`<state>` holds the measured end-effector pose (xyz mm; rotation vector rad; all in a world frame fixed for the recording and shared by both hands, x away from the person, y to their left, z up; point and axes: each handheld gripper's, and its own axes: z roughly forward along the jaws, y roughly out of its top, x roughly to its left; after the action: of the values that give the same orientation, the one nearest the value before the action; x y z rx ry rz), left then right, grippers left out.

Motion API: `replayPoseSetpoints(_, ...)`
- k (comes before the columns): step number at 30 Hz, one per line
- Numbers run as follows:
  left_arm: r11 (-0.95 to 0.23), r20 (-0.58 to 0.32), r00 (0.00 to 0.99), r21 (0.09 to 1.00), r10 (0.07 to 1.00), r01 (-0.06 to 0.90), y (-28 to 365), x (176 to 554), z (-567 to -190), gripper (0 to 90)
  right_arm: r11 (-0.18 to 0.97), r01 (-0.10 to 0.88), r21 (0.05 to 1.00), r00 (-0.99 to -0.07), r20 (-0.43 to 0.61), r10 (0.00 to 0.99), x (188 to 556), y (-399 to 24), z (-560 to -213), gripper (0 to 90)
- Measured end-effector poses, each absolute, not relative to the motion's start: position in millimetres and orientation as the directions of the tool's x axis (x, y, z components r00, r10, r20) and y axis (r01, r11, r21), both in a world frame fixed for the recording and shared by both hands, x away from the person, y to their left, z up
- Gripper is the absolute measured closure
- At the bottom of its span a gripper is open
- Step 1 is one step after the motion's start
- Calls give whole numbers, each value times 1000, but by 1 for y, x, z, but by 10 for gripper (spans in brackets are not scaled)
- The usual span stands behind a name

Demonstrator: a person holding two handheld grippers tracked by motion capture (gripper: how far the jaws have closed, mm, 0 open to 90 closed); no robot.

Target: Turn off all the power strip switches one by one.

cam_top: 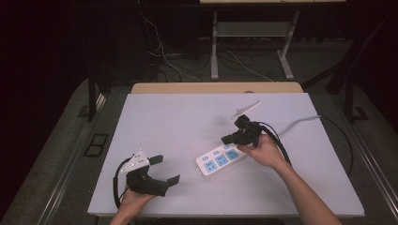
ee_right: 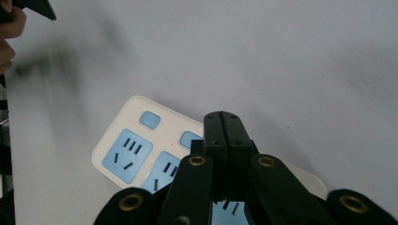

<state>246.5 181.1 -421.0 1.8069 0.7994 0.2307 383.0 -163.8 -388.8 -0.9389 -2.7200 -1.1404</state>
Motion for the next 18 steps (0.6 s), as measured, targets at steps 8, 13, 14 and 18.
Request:
replayPoseSetpoints(8,-178,-221,754,895,618,408,181,247,-421,0,565,531,631,-830,255,496,380,-155,-381,896)
replayPoseSetpoints(13,-179,-222,755,895,617,409,181,246,-421,0,578,528,622,-835,257,486,379,-151,-381,896)
replayPoseSetpoints(14,-181,-219,756,895,617,408,181,246,-421,0,581,529,619,-836,259,485,379,-150,-381,896)
replayPoseSetpoints(18,-178,-220,754,896,619,408,181,247,-421,0,592,522,614,-842,259,473,378,-147,-383,896)
